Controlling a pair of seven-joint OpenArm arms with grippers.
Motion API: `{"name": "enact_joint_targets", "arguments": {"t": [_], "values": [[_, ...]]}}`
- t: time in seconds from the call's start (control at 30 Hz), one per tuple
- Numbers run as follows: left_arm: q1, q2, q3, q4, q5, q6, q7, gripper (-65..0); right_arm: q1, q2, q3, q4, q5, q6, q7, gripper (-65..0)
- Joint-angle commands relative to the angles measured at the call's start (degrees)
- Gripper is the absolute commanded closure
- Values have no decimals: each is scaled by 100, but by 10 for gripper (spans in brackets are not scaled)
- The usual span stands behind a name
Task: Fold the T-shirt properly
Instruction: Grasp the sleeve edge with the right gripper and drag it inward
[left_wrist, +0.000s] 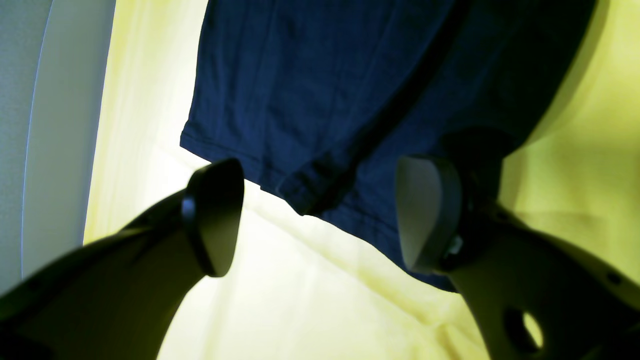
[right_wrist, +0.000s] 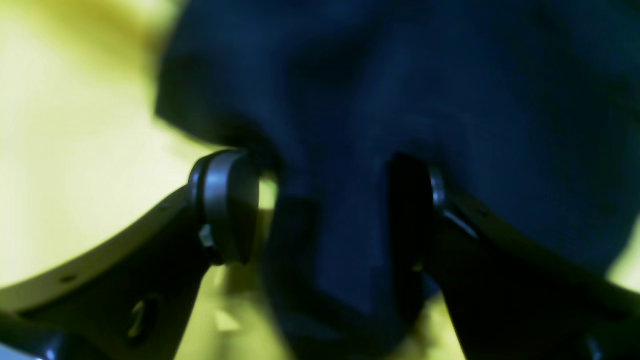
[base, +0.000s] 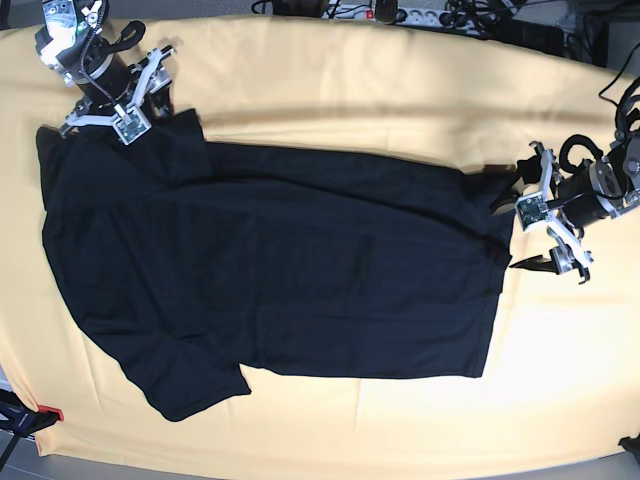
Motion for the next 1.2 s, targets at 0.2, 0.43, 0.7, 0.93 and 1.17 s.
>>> {"name": "enact_joint_targets", "arguments": {"t": [0.2,0.43,0.7,0.93,1.17], "values": [[-96,-142,-81,66,-31,90,-109,-469,-35,101,76,-15,-20,262,-391,-136],[-96,-144,-81,66,-31,90,-109,-469,-33,105,76,308,-55,437,-592,0],[-96,-144,-81,66,-31,90,-107,-469,-31,278,197,1467,-887,-28,-393,0],[-96,-142,-81,66,-31,90,-109,-469,431,382,195,1410,-319,422,205,0],[-96,-142,-81,66,-31,90,-107,-469,1537,385,181,306,70,885,417,0]]}}
